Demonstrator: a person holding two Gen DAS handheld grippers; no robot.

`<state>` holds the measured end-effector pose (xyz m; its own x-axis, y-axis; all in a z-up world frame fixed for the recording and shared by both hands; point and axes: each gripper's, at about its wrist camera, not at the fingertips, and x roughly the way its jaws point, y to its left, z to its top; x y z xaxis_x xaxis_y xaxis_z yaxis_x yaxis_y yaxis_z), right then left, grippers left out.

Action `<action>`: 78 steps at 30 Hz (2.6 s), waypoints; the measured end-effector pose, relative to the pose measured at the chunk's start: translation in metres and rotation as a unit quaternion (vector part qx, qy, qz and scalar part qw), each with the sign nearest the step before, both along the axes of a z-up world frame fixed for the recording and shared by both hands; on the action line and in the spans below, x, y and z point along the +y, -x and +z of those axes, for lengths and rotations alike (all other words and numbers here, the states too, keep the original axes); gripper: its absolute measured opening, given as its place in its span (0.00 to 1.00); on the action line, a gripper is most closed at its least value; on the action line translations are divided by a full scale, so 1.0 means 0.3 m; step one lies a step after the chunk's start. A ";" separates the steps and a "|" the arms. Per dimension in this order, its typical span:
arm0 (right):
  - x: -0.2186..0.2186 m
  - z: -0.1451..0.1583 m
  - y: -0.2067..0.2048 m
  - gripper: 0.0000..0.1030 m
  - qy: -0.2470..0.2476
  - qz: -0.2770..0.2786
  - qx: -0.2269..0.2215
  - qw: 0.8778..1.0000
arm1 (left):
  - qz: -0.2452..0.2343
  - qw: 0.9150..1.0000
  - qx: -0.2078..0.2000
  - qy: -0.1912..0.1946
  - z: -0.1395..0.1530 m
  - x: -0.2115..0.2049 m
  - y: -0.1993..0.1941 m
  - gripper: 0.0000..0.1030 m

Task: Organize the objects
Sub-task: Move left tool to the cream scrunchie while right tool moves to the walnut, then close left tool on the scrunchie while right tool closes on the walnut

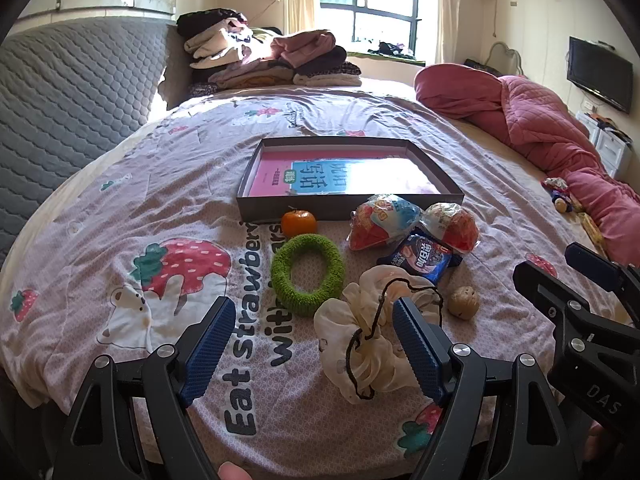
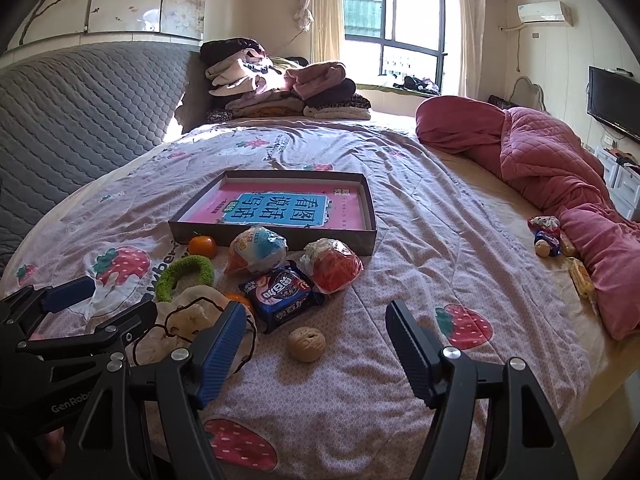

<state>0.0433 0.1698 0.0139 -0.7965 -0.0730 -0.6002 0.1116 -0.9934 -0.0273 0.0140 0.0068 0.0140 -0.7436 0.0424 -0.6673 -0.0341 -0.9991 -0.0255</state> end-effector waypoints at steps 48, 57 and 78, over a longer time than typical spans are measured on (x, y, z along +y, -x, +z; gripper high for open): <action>0.045 -0.114 0.025 0.70 0.004 0.011 -0.048 0.999 | -0.013 0.996 -0.088 -0.005 -0.123 0.009 0.043 0.79; 0.046 -0.182 0.071 0.70 0.001 0.020 -0.065 0.998 | -0.004 0.996 -0.091 -0.020 -0.167 -0.011 0.077 0.79; 0.011 -0.286 0.183 0.56 -0.008 0.043 -0.088 0.995 | -0.004 0.996 -0.083 -0.030 -0.243 -0.016 0.130 0.59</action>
<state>-0.0115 0.1730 -0.0719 -0.6698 -0.1253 -0.7319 0.2007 -0.9795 -0.0159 -0.0250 0.0021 -0.0591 -0.6227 0.0902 -0.7773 -0.0317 -0.9954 -0.0901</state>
